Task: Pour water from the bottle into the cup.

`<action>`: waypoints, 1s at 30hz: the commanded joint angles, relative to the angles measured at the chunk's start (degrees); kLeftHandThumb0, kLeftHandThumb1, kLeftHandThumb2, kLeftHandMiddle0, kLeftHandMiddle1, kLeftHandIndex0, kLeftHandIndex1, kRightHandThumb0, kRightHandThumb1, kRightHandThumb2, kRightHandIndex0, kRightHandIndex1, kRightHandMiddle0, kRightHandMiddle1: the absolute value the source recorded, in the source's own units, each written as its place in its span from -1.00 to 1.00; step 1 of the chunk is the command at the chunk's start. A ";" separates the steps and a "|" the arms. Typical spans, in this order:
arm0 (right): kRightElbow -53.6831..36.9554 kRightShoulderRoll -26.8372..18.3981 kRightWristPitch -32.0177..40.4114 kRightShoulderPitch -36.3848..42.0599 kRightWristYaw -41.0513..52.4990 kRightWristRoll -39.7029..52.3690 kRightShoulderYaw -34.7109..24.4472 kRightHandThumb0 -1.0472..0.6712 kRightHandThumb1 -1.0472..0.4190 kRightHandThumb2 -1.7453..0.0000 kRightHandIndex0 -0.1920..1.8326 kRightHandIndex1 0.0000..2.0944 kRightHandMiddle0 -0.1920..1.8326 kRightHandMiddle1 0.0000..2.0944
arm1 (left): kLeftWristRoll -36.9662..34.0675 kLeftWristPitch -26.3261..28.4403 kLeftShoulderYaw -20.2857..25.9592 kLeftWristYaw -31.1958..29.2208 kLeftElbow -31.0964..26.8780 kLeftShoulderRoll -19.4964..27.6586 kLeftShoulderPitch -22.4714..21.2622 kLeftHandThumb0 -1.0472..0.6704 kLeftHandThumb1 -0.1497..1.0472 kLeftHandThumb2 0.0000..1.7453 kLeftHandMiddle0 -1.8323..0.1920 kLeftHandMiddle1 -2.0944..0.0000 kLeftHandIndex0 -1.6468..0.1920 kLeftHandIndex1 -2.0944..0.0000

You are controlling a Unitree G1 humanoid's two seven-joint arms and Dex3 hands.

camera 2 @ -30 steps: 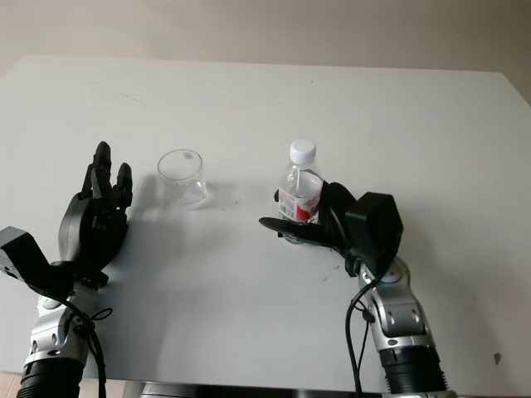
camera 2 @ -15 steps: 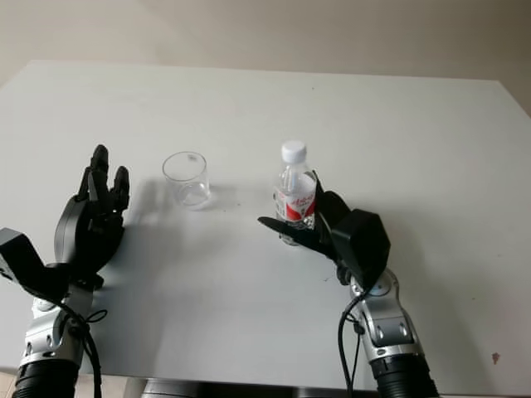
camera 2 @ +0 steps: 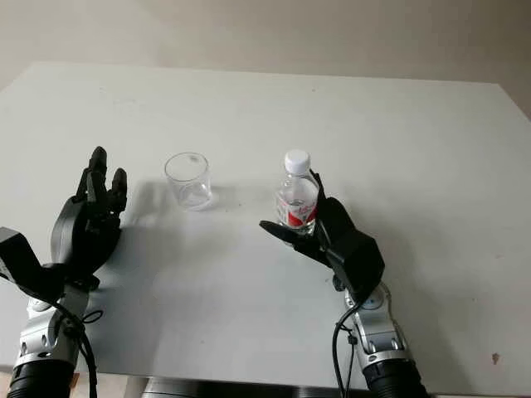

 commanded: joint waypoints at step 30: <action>-16.47 -1.81 -3.49 7.57 6.57 6.49 -4.86 -0.83 -0.88 0.94 -1.00 -1.00 -1.00 -1.00 | -0.39 0.17 0.39 0.00 -0.14 0.16 -0.41 -0.76 1.00 -0.34 1.00 0.97 1.00 1.00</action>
